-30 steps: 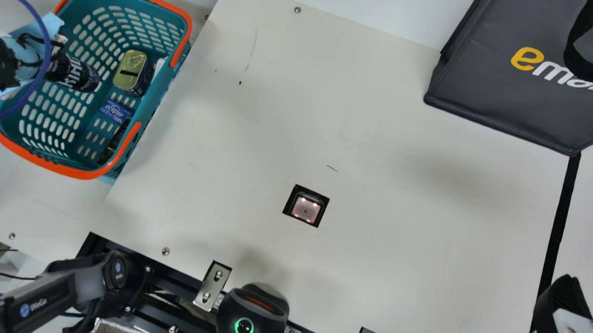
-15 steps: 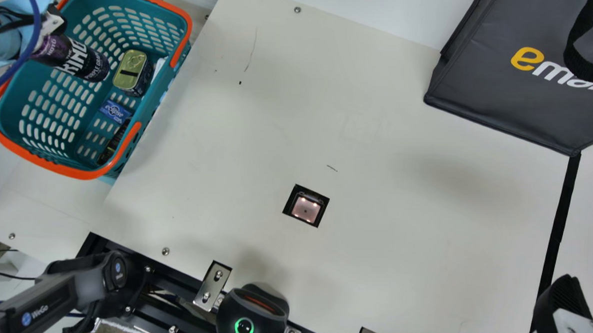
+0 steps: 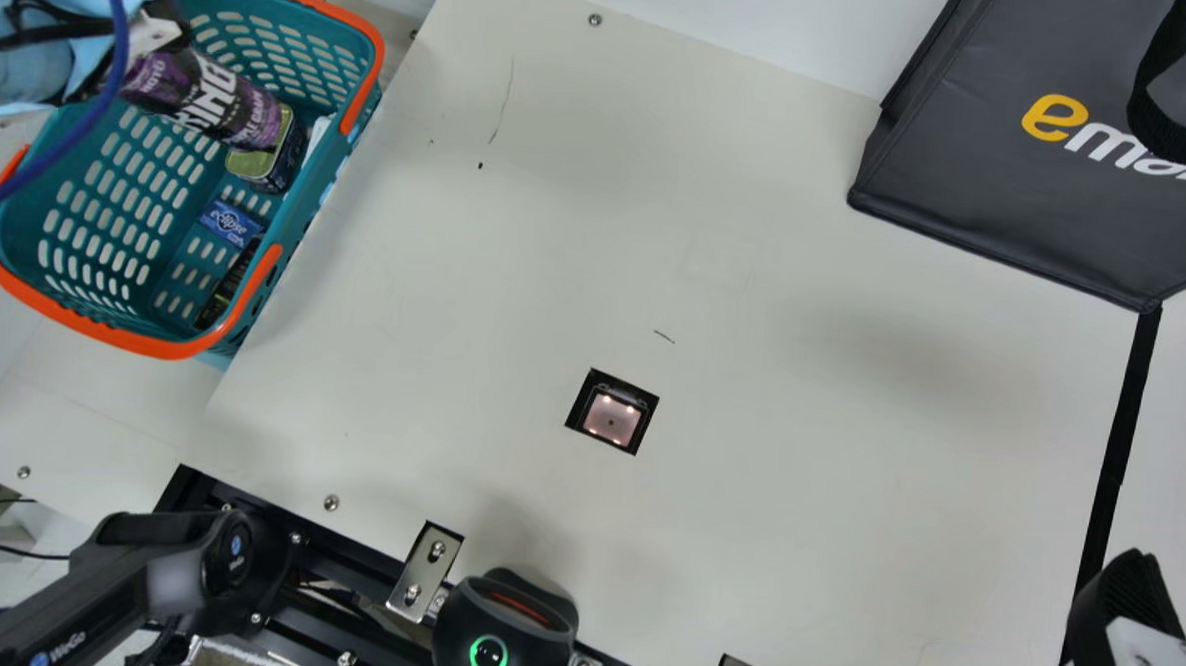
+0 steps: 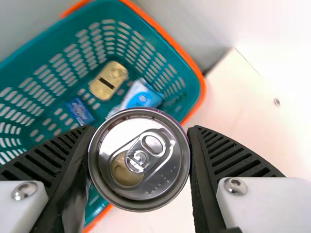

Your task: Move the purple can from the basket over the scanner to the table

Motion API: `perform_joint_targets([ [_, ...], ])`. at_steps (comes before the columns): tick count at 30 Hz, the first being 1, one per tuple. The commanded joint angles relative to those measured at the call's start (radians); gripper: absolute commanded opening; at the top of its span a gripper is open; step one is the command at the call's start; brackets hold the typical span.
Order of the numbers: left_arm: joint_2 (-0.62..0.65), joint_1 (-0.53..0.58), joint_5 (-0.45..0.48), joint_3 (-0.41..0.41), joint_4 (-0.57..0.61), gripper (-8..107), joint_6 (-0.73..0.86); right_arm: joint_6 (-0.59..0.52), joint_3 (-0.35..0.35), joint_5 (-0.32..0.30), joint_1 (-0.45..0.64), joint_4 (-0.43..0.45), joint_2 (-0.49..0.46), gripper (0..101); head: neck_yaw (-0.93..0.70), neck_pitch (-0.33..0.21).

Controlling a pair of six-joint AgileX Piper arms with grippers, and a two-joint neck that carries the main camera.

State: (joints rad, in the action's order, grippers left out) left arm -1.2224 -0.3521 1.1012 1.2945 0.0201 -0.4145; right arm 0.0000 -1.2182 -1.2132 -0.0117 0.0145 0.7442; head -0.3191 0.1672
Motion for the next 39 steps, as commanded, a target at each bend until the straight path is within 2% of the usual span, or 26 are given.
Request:
perform_joint_targets([
  [1, 0.001, 0.066, 0.009, 0.005, -0.005, -8, -0.007, 0.0, 0.0, 0.0, 0.0, 0.0, 0.0, 95, -0.002, -0.029],
  [11, -0.001, 0.314, 0.061, 0.015, -0.036, -8, -0.015, 0.0, 0.0, 0.0, 0.0, 0.0, 0.0, 95, -0.002, -0.029],
  [22, -0.01, 0.539, 0.119, 0.014, -0.043, -8, 0.024, 0.0, 0.0, 0.0, 0.0, 0.0, 0.0, 95, -0.002, -0.029],
  [39, -0.029, 0.843, 0.119, -0.047, -0.063, -8, 0.068, 0.0, 0.0, 0.001, 0.0, 0.0, 0.0, 95, -0.002, -0.029],
])
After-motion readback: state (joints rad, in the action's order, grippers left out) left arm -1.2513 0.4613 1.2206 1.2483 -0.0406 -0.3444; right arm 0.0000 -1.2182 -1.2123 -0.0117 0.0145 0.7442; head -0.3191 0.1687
